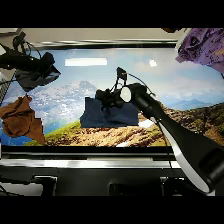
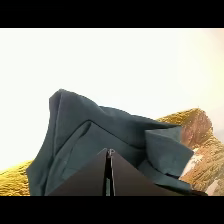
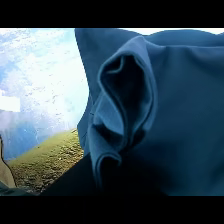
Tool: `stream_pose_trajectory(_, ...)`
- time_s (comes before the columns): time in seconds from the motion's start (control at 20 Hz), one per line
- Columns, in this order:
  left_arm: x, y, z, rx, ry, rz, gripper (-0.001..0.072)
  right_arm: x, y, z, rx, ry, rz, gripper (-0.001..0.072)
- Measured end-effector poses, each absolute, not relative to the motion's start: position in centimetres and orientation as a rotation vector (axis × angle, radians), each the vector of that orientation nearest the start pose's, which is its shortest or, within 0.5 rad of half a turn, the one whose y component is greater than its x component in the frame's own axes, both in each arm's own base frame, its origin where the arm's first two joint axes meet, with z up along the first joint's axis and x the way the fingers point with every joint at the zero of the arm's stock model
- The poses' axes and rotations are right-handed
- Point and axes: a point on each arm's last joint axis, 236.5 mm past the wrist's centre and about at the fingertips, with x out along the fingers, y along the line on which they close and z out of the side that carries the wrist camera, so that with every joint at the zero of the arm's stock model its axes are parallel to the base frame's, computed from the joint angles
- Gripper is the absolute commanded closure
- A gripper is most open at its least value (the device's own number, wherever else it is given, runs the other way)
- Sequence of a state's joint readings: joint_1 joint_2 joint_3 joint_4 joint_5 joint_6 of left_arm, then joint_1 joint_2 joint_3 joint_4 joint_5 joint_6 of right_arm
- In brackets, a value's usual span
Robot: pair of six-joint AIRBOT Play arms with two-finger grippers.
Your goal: Fold the clothes and pants, and hang the long-sleeved shirts on hangers.
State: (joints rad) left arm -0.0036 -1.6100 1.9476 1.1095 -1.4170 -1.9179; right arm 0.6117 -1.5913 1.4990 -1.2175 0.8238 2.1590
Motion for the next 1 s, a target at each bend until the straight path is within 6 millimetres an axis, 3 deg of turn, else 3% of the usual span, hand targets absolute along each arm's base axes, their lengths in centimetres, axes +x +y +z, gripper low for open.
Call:
stream_pose_trajectory(0.2,48.9,-10.4,15.8,-0.613,1.121,-0.189,0.069,41.0,37.7,1.7,0.588,1.197,0.398,0.0677)
stream_pose_trajectory(0.25,48.9,-10.3,15.8,-0.613,1.12,-0.189,0.069,41.1,37.9,1.2,0.593,1.199,0.4,0.0627)
stream_pose_trajectory(0.45,48.9,-10.3,15.8,-0.611,1.12,-0.189,0.0689,41.4,38.8,0.0,0.603,1.2,0.42,0.0296)
stream_pose_trajectory(0.55,48.9,-10.3,15.8,-0.61,1.119,-0.189,0.069,41.4,39.2,0.1,0.604,1.196,0.448,0.0216)
stream_pose_trajectory(0.65,48.9,-10.3,15.8,-0.609,1.12,-0.19,0.0689,41.6,39.1,1.1,0.614,1.18,0.471,0.0216)
stream_pose_trajectory(0.75,48.8,-10.3,15.8,-0.609,1.119,-0.19,0.0689,42.5,37.6,2.7,0.632,1.164,0.47,0.0215)
stream_pose_trajectory(0.85,48.8,-10.3,15.8,-0.609,1.119,-0.19,0.069,43.8,34.1,4.5,0.637,1.153,0.456,0.0172)
stream_pose_trajectory(1.0,48.8,-10.3,15.8,-0.604,1.118,-0.193,0.0689,46.1,25.1,6.6,0.616,1.141,0.406,0.0172)
